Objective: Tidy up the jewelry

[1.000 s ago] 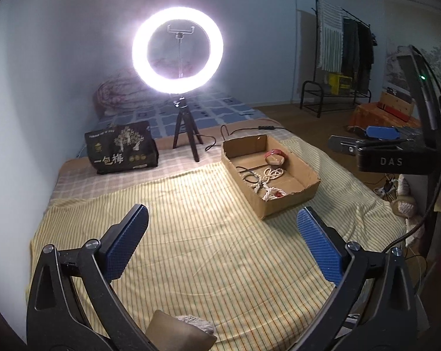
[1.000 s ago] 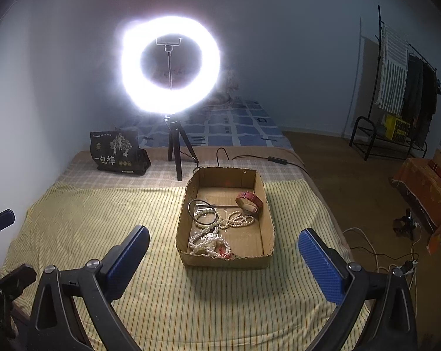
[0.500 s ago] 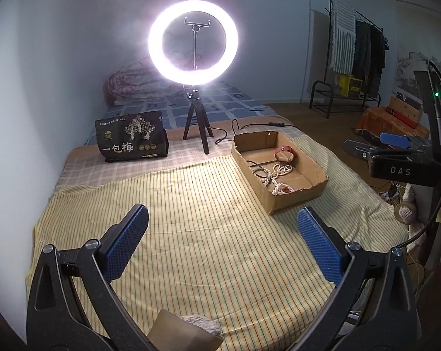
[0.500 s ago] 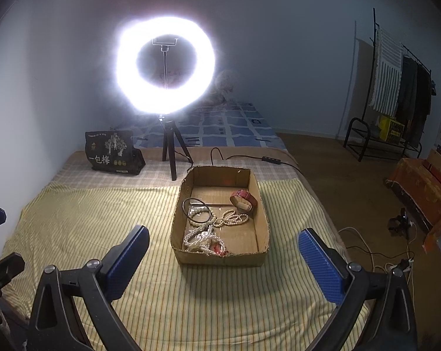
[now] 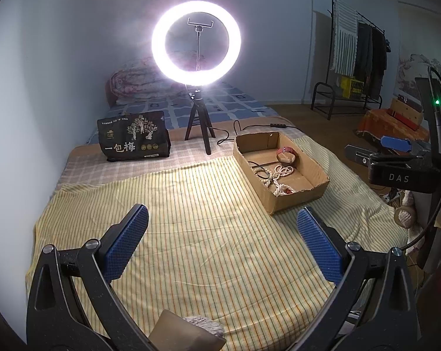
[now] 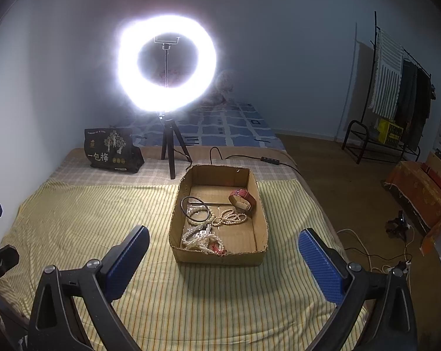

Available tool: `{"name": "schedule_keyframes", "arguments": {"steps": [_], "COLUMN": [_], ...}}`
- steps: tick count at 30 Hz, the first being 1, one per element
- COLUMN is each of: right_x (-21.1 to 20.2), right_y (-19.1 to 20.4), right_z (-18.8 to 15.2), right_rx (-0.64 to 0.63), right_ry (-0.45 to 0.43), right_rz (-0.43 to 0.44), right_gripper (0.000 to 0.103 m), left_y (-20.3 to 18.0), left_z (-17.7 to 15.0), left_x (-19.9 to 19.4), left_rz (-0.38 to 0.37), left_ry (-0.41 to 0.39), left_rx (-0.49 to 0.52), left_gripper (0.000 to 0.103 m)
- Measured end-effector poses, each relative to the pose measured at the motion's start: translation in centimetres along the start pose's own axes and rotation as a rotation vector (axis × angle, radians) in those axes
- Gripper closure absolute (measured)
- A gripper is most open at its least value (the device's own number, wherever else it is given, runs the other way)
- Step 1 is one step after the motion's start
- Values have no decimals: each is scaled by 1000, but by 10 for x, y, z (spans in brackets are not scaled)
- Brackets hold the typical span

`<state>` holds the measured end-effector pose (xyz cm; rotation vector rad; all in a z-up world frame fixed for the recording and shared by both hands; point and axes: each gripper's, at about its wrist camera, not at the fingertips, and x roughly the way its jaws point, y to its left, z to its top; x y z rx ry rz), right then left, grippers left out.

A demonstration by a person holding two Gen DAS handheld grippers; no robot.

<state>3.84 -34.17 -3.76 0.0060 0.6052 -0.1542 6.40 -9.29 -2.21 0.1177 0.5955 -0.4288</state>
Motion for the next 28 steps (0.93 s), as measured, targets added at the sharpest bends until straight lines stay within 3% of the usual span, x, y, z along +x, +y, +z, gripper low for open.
{"name": "schedule_keyframes", "arguments": {"steps": [28], "right_x": [4], "right_y": [1], "right_z": [-4], "right_rx": [-11], "right_ry": [8], "right_rz": [-2], "right_gripper": [0], "left_y": [0], "left_z": [-1], "left_x": [1], "left_rz": [23], "left_ry": [-4], "left_rx": [-9], "left_gripper": [0]}}
